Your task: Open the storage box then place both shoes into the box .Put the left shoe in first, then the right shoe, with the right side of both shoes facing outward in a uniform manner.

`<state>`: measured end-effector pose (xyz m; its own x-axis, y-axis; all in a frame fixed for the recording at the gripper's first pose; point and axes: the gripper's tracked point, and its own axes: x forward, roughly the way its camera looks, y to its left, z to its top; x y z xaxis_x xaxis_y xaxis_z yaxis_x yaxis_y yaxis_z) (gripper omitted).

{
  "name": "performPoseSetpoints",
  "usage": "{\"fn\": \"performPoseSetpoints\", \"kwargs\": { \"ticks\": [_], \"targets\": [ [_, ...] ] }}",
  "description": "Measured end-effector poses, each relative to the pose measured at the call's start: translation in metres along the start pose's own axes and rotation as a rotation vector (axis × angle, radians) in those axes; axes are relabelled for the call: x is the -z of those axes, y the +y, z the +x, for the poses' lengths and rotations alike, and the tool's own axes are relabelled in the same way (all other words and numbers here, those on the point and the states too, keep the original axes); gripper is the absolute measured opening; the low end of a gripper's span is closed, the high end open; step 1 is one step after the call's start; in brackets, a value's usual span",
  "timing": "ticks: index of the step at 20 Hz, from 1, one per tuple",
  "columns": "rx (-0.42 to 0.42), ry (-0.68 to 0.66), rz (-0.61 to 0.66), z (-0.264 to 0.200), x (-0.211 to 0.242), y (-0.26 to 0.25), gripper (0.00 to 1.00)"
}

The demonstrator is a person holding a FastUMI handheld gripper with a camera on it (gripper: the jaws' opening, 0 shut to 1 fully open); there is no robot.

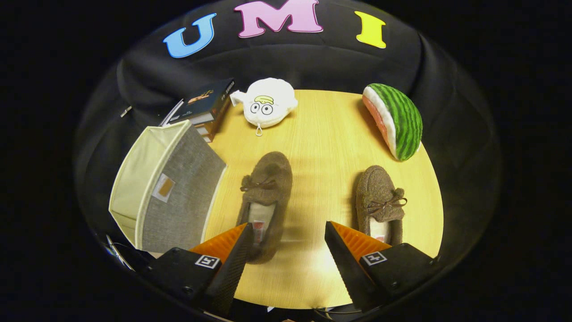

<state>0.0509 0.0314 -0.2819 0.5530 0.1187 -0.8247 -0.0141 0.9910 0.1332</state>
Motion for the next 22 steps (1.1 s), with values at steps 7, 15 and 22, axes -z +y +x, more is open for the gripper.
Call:
{"fn": "performPoseSetpoints", "kwargs": {
  "ticks": [7,15,22],
  "targets": [
    [-0.001,0.056,0.036,0.058,0.003,-0.007,0.99],
    [-0.085,0.128,0.135,0.088,0.005,0.014,0.48],
    [-0.110,0.117,0.184,0.090,0.005,0.015,0.09]
  ]
}}
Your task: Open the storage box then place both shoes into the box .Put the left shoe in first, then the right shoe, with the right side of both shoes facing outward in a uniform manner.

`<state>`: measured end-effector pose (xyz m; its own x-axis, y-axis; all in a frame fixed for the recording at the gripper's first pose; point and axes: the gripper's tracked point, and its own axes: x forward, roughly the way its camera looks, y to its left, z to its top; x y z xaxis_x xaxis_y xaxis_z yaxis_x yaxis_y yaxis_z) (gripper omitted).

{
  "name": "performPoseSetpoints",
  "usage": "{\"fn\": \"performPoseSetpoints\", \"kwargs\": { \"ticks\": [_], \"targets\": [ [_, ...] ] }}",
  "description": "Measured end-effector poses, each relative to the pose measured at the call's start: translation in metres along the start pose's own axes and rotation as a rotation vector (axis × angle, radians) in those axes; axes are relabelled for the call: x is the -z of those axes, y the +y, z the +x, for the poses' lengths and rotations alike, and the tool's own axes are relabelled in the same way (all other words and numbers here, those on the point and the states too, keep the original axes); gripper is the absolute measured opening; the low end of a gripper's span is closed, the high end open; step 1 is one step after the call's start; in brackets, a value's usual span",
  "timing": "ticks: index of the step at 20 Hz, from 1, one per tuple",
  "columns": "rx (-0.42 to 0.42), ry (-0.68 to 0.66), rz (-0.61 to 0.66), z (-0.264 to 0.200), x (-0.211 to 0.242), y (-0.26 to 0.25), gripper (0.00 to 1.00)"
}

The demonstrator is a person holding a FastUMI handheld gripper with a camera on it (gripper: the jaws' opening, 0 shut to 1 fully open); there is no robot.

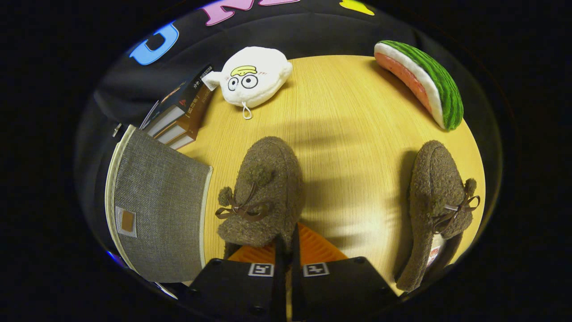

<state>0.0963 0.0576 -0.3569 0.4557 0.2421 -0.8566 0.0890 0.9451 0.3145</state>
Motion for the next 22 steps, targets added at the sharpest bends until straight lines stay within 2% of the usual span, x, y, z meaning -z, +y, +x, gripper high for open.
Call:
{"fn": "performPoseSetpoints", "kwargs": {
  "ticks": [2,5,11,16,22],
  "targets": [
    [-0.017,-0.009,0.018,0.001,-0.001,0.000,0.05],
    [-0.013,-0.021,0.053,-0.005,-0.003,-0.003,0.05],
    [-0.015,-0.112,0.134,-0.055,-0.017,0.004,0.05],
    [-0.078,-0.211,0.235,-0.126,-0.036,0.036,0.05],
    [-0.203,-0.332,0.317,-0.185,-0.077,0.112,0.05]
  ]
}}
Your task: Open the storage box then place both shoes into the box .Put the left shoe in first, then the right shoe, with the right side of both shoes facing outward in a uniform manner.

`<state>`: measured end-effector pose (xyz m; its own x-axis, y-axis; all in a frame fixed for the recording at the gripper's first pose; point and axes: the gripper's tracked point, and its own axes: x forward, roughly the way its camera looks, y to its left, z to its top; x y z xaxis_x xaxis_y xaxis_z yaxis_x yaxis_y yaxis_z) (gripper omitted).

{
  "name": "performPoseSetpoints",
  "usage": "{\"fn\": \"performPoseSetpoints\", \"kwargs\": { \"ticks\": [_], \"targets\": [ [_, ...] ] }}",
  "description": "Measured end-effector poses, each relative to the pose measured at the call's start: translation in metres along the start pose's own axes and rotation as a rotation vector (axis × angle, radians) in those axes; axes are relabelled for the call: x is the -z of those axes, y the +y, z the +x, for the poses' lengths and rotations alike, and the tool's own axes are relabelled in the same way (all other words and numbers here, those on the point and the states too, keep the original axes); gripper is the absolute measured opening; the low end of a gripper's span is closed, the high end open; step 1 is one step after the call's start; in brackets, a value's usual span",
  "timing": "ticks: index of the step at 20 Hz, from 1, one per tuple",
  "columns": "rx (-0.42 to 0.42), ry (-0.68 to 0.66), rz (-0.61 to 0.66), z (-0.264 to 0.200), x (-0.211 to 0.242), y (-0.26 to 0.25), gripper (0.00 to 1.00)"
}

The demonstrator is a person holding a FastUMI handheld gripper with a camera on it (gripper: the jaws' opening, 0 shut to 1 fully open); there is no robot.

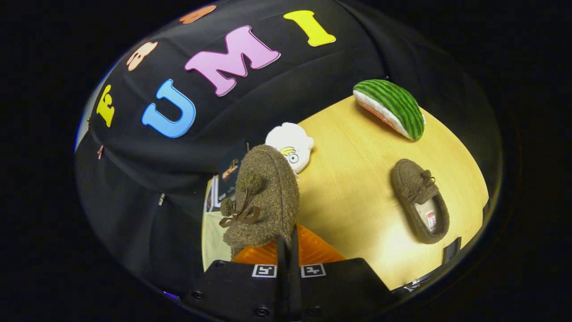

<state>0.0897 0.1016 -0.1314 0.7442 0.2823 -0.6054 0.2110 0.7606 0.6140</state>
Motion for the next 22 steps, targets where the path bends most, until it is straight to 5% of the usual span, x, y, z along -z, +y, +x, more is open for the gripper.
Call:
{"fn": "performPoseSetpoints", "kwargs": {
  "ticks": [4,11,22],
  "targets": [
    [-0.090,-0.003,0.038,-0.002,0.013,0.064,0.05],
    [-0.109,0.066,0.012,0.037,0.067,0.128,0.05],
    [0.024,0.228,0.003,0.104,0.140,0.122,0.05]
  ]
}}
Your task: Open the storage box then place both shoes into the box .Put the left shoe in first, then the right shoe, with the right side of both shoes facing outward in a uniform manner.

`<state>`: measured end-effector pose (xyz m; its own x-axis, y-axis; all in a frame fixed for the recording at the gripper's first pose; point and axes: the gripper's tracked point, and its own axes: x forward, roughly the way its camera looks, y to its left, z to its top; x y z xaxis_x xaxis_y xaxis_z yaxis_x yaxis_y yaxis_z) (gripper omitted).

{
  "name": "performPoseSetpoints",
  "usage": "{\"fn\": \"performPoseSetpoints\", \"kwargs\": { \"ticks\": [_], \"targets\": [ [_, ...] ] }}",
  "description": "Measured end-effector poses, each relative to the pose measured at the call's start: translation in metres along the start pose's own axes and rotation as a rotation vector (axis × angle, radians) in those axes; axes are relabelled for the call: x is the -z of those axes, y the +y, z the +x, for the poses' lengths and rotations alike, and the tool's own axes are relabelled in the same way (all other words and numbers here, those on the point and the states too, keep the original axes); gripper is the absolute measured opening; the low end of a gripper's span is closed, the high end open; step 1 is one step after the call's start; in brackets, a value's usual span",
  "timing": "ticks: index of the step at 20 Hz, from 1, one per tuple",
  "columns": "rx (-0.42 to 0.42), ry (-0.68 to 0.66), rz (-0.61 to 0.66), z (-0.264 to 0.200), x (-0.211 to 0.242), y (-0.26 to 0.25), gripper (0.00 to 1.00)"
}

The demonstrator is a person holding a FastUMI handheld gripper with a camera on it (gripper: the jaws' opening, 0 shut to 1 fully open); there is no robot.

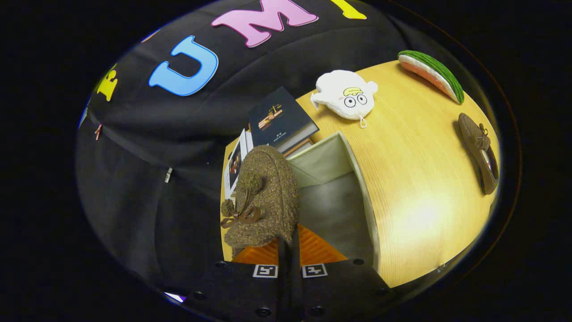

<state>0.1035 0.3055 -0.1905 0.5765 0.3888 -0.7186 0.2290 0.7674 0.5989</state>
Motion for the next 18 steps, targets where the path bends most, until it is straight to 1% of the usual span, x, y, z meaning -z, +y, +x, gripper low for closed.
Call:
{"fn": "performPoseSetpoints", "kwargs": {
  "ticks": [4,7,8,9,10,11,13,15,18],
  "targets": [
    [0.028,0.027,-0.003,0.013,0.009,-0.001,0.05],
    [0.052,0.059,0.008,0.024,0.016,-0.008,0.10],
    [0.037,0.061,0.019,0.030,0.016,-0.003,0.11],
    [0.016,0.077,0.021,0.038,0.018,0.001,0.14],
    [0.011,0.115,0.007,0.043,0.031,0.001,0.35],
    [-0.019,0.140,0.000,0.043,0.036,0.006,0.57],
    [-0.043,0.125,-0.013,0.038,0.030,0.015,0.99],
    [-0.067,0.112,-0.037,0.028,0.028,0.020,0.99],
    [-0.069,0.070,-0.115,-0.002,0.012,0.010,0.99]
  ]
}}
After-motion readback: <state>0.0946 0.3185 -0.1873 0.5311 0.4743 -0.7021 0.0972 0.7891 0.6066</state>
